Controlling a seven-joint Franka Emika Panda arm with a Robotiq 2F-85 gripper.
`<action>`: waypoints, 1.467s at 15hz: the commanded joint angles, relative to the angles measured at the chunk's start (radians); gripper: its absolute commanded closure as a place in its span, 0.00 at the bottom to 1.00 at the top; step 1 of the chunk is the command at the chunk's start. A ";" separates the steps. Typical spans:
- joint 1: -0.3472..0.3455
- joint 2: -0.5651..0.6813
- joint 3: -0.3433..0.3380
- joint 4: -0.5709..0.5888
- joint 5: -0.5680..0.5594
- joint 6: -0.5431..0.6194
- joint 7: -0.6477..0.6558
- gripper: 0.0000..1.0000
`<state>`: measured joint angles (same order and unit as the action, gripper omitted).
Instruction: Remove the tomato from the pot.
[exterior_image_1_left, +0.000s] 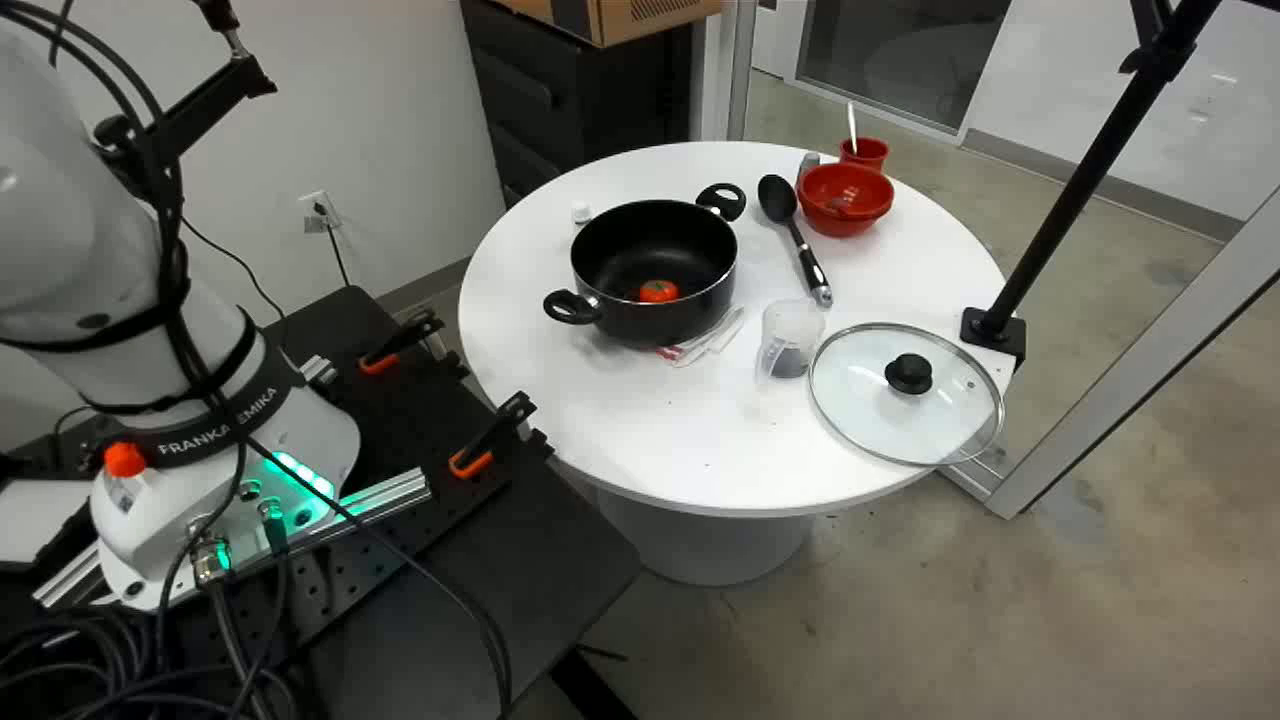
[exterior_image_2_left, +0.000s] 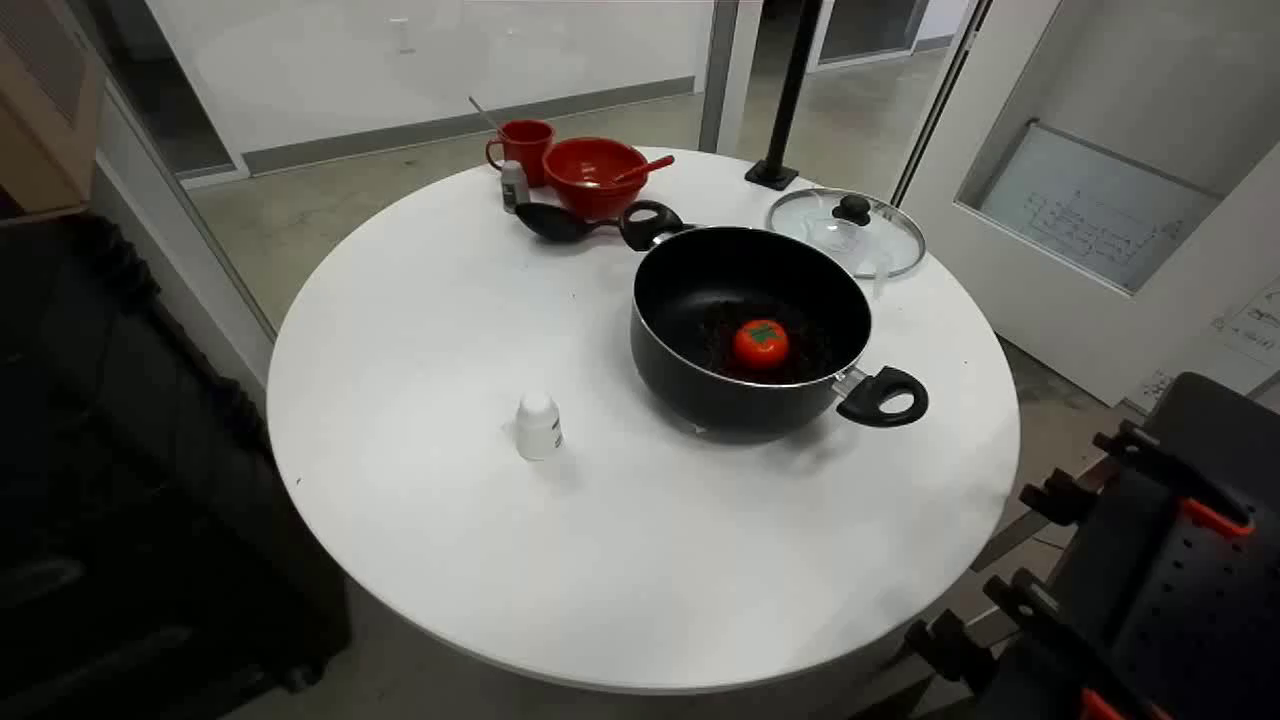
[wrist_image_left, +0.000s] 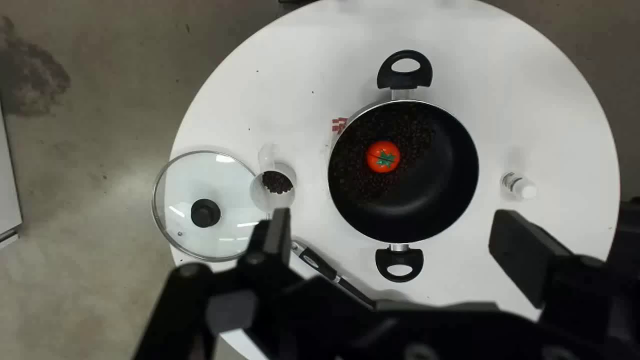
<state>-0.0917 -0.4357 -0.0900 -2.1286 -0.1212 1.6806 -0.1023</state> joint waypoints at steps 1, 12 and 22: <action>0.005 0.001 -0.004 0.002 -0.002 -0.002 0.002 0.00; -0.009 -0.001 -0.022 -0.145 -0.010 0.285 0.018 0.00; -0.031 0.312 -0.031 -0.238 -0.023 0.582 0.068 0.00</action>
<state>-0.1230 -0.2265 -0.1441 -2.4049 -0.1210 2.2327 -0.0853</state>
